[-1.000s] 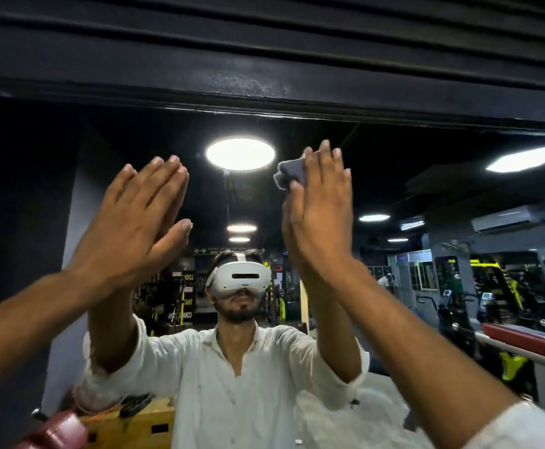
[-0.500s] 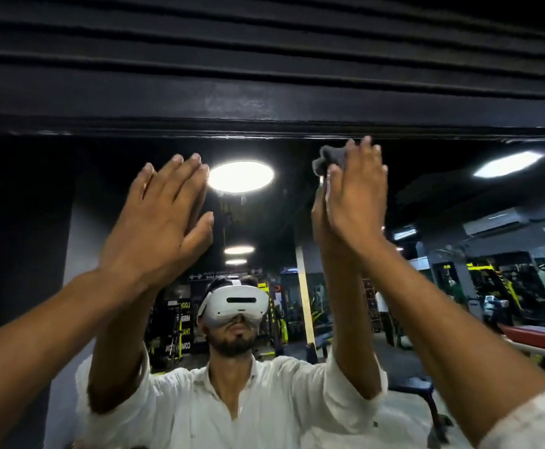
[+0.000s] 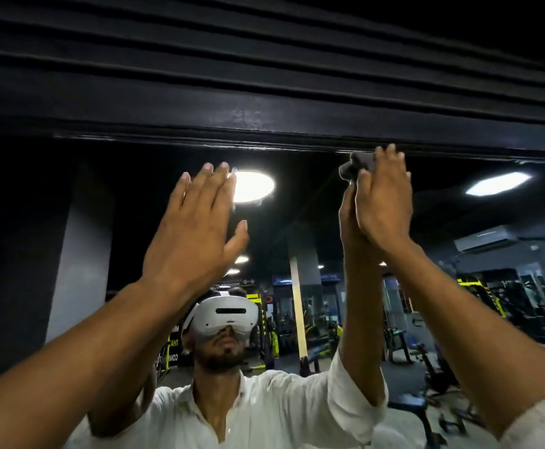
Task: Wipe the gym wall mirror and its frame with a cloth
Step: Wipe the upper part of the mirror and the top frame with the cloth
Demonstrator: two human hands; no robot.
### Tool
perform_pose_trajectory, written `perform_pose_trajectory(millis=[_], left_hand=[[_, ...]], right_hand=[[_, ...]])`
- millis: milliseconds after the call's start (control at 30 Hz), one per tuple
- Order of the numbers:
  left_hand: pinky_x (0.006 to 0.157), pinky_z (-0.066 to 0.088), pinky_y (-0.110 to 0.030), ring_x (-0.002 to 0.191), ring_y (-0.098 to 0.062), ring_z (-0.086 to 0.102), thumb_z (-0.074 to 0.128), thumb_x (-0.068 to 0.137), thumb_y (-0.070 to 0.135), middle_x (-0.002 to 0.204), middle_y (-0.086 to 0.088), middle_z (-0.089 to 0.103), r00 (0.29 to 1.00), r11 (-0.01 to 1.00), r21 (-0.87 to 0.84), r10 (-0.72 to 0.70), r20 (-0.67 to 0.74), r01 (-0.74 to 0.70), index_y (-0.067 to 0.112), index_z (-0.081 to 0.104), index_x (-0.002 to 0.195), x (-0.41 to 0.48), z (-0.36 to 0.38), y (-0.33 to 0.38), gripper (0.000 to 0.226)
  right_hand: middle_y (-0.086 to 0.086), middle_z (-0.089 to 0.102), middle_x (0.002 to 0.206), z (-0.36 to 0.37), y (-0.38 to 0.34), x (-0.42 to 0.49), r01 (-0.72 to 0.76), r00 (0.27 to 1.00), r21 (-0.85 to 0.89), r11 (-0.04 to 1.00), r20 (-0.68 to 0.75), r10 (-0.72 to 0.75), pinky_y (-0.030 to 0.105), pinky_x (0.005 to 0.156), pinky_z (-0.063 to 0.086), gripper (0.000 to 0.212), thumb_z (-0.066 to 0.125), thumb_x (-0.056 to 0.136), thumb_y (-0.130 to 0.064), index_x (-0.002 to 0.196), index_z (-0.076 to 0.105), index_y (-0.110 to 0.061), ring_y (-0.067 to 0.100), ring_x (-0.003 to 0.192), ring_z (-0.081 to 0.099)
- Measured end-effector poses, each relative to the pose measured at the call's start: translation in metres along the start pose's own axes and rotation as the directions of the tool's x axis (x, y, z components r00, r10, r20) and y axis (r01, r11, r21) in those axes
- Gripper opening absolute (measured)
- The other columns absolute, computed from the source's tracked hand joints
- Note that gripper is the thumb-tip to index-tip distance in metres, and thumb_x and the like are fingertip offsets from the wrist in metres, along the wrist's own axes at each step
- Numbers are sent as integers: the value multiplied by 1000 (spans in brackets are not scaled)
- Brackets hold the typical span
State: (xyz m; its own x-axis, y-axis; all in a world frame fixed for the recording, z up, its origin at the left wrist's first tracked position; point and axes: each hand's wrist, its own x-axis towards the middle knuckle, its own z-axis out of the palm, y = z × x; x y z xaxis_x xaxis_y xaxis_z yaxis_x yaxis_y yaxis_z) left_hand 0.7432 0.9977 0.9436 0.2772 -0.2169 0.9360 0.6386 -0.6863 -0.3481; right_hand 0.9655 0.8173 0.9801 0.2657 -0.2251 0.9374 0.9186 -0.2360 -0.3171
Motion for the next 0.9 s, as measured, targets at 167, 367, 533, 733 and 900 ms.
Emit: perform_pose_trajectory(millis=[167,367,533,733,900], left_hand=[[135,6,-47,165,-22,6,32,107,53,178,-8,13,1000,1000,-2,-18,-10,18,13,13,170,0,1,0,77],[134,9,-51,165,-23,10,31,103,53,177,-9,18,1000,999,-46,9,-6,-9,11,23,169,-24,-3,0,78],[132,15,-57,165,-28,12,31,105,50,177,-13,16,991,989,63,132,25,-134,8,21,169,-75,0,3,77],[132,14,-57,165,-29,11,31,104,52,177,-13,14,989,987,63,142,44,-145,8,21,169,-80,2,2,79],[131,15,-59,165,-32,11,25,105,53,177,-16,13,988,982,108,150,44,-154,6,19,169,-83,5,3,79]], right_hand=[[8,7,176,31,-74,-39,220,972,-10,975,83,-219,44,133,3,60,30,114,-35,168,16,-12,23,163,0],[5,18,175,24,-60,-103,572,790,55,819,234,-567,43,133,7,61,36,109,-38,165,27,-15,18,163,5],[-3,4,177,1,-3,-166,269,944,47,962,184,-273,46,133,4,61,27,111,-39,168,17,-20,13,163,-4],[2,8,177,-15,48,-190,616,754,-32,787,313,-577,42,132,3,63,32,109,-38,167,18,-17,18,163,3],[0,4,176,-7,32,-129,-11,998,-3,1000,65,11,48,132,6,65,26,109,-41,168,14,-16,14,162,-5]])
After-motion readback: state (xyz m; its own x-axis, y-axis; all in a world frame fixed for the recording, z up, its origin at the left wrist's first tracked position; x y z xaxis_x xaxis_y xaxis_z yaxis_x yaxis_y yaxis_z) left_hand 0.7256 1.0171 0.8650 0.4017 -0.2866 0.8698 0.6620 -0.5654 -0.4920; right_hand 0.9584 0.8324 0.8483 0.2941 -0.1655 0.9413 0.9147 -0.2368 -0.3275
